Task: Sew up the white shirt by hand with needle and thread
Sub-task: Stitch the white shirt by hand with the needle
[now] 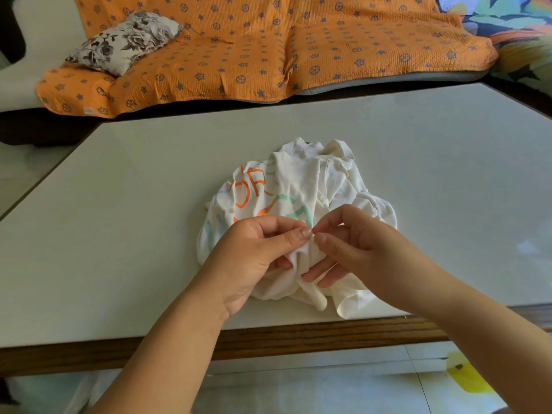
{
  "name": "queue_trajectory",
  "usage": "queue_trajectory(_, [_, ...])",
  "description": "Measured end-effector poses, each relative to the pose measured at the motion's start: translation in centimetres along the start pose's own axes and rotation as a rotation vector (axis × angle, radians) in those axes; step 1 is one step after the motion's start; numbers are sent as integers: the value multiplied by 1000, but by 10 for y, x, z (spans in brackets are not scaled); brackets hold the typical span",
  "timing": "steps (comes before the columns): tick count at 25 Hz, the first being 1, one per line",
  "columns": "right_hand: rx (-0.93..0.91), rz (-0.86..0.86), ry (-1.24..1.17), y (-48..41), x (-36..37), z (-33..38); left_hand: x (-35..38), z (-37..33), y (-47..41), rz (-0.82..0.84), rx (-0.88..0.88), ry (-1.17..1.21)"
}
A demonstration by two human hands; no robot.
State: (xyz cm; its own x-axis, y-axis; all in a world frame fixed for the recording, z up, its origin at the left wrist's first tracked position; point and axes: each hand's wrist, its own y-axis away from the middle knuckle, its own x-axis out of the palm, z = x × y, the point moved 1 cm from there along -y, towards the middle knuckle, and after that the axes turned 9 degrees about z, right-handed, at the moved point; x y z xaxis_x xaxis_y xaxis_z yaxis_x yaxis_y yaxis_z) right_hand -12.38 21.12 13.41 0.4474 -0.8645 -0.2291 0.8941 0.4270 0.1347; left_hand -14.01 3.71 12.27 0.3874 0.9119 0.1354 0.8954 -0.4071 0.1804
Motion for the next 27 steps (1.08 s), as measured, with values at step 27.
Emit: queue_trajectory(27, [-96,-60,47,-3,-1,-8,1,0,-3,12,-191,305])
